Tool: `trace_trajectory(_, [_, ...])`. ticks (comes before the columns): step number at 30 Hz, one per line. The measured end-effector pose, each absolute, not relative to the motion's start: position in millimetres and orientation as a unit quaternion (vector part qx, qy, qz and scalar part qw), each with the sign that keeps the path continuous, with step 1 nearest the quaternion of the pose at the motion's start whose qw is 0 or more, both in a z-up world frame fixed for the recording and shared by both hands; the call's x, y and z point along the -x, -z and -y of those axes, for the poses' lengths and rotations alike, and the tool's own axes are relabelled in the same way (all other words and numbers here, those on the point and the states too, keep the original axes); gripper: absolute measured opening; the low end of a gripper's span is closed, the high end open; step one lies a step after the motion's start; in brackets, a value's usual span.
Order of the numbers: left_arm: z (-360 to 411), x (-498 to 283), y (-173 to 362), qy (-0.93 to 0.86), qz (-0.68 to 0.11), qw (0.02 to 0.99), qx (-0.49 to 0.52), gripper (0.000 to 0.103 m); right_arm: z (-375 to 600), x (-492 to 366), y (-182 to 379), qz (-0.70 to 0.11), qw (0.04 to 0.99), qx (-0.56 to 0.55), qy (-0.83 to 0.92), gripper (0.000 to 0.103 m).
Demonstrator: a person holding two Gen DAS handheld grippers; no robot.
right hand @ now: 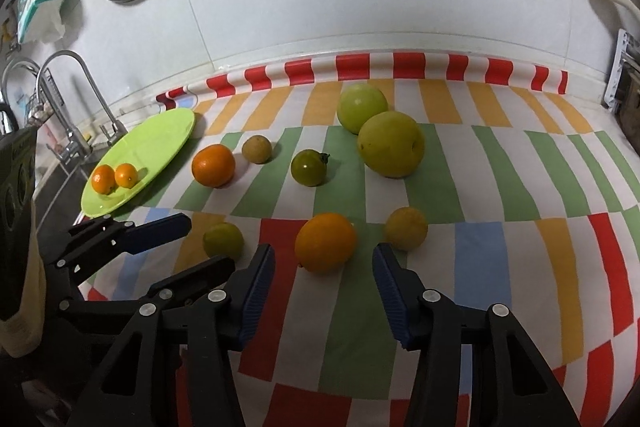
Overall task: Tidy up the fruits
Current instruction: 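Grasp a green lime with the left tool while the right tool grasps an orange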
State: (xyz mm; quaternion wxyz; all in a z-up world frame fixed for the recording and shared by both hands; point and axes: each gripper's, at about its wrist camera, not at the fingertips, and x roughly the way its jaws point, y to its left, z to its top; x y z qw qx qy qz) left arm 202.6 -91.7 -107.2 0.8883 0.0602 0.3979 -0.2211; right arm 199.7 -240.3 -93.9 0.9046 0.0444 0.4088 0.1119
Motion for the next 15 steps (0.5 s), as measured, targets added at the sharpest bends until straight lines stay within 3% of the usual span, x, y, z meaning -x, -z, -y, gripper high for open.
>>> trace_trajectory(15, [100,-215,114,0.227,-0.419,0.876,-0.068,0.030,241,-216,105,-0.425,0.896,-0.049,-0.118,0.049])
